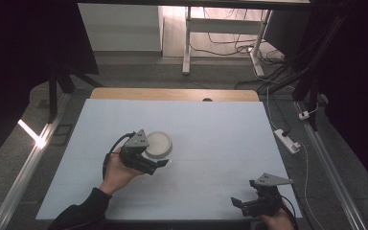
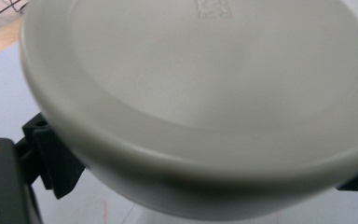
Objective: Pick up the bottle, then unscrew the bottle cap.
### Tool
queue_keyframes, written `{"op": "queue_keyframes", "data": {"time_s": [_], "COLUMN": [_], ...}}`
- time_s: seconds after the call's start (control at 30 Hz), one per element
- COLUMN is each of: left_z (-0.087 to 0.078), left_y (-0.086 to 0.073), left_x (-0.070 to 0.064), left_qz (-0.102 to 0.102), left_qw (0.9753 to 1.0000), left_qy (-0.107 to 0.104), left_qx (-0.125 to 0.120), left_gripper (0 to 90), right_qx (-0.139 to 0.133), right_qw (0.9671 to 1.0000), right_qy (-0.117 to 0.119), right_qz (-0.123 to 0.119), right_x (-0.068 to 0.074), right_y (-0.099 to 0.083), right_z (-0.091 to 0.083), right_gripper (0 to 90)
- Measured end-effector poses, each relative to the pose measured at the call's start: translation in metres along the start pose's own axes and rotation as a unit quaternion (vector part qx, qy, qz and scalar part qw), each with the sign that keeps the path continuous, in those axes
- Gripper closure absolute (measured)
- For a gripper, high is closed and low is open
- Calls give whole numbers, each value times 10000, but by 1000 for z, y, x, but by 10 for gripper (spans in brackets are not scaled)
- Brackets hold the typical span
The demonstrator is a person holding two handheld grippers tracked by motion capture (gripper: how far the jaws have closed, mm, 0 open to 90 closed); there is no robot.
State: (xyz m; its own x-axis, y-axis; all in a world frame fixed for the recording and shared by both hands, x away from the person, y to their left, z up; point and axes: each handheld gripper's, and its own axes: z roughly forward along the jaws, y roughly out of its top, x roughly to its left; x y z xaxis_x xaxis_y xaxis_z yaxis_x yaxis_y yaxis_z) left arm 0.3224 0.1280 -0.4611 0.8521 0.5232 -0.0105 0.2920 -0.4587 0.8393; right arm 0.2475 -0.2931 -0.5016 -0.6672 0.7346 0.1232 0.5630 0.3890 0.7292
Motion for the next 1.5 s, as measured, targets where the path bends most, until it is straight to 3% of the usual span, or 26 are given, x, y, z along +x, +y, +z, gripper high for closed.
{"op": "queue_keyframes", "data": {"time_s": [0.5, 0.77, 1.5], "left_z": [20, 26, 21], "left_y": [27, 28, 25], "left_x": [-9, -13, -10], "left_qz": [169, 198, 138], "left_qw": [9995, 9993, 9994], "left_qy": [-210, -284, -313], "left_qx": [-169, -141, 9], "left_gripper": [77, 77, 77], "right_qx": [-24, -23, -145], "right_qw": [10000, 10000, 9999], "right_qy": [11, 11, -39], "right_qz": [4, -1, -38], "right_x": [0, 0, 1], "right_y": [0, 0, 0], "right_z": [0, 0, -3], "right_gripper": [0, 0, 0]}}
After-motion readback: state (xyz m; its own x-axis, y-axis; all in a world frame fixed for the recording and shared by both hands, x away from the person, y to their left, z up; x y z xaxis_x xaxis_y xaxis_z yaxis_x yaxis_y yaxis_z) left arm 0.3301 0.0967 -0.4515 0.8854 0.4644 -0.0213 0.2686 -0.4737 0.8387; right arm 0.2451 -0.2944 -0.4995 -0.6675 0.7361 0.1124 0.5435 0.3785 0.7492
